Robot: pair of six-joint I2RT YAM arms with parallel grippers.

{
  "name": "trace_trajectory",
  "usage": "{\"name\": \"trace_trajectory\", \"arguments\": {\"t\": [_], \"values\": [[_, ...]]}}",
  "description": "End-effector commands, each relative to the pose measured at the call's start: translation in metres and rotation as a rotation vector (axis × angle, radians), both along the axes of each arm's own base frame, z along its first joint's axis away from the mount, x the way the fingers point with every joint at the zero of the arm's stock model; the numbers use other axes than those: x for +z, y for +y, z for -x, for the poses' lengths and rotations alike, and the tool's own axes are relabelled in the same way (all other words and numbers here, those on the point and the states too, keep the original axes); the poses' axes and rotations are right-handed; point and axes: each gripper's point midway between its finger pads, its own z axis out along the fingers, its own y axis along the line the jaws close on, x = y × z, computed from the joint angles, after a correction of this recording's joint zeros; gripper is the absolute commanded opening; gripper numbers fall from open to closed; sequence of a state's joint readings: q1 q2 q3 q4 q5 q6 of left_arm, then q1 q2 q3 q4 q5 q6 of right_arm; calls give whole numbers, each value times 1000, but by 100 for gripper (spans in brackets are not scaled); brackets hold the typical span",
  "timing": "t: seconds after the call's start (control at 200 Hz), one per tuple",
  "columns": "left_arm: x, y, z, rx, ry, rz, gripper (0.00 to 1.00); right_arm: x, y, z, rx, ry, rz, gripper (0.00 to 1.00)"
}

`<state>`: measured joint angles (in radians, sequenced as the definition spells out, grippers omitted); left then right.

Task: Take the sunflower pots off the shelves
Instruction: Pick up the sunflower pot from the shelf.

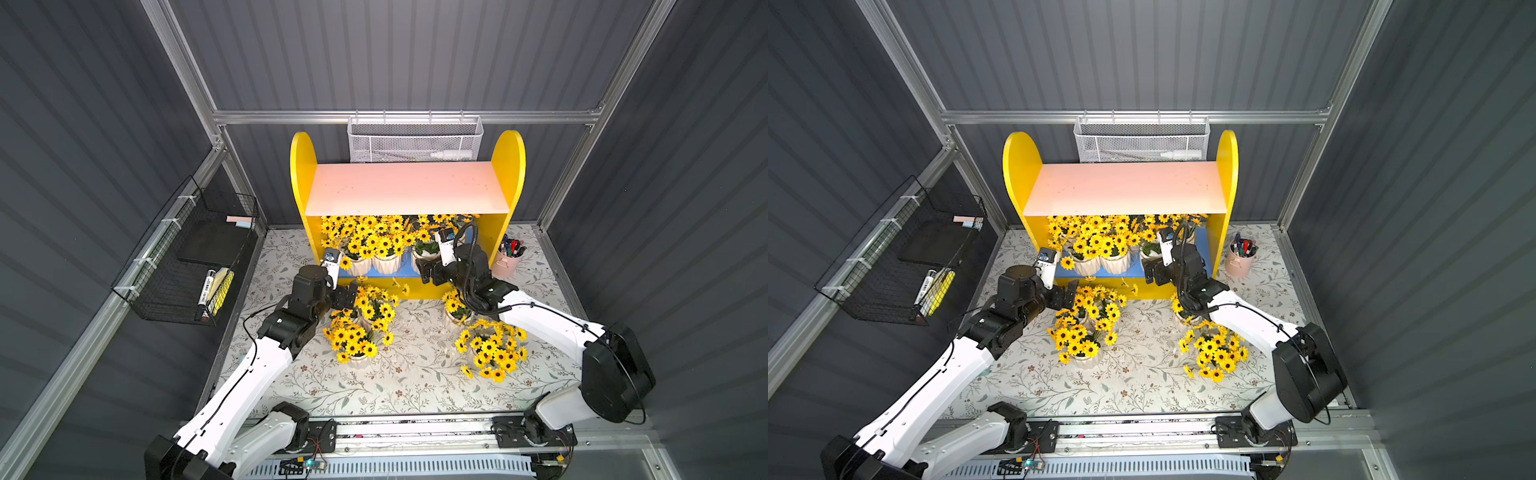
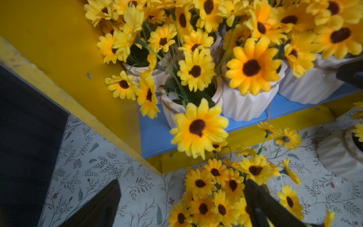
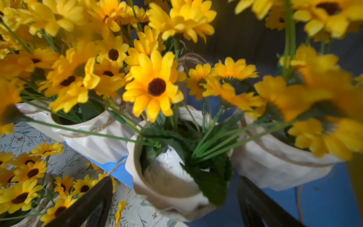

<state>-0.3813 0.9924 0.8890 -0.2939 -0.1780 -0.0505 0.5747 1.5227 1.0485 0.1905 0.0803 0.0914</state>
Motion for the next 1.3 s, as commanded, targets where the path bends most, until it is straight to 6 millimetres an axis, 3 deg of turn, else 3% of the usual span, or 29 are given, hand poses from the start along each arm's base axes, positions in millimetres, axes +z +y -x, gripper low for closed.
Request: {"name": "trace_trajectory", "arguments": {"t": [0.0,0.37,0.66,0.93,1.061,1.296], "values": [[12,0,4,-11,-34,16,99,10,0,-12,-12,-40,25,99],[12,-1,4,-20,-33,14,99,3,13,-25,-10,-48,-22,99],[14,0,5,-19,-41,12,99,-7,11,-39,-89,-51,-43,99],[17,0,7,-22,-55,14,99,-9,21,-33,-76,-62,-22,99],[19,0,8,-26,-58,16,99,-2,22,-26,-65,-81,-14,92],[18,-2,8,-35,-54,21,100,18,29,-12,-7,-132,-6,67]]}}
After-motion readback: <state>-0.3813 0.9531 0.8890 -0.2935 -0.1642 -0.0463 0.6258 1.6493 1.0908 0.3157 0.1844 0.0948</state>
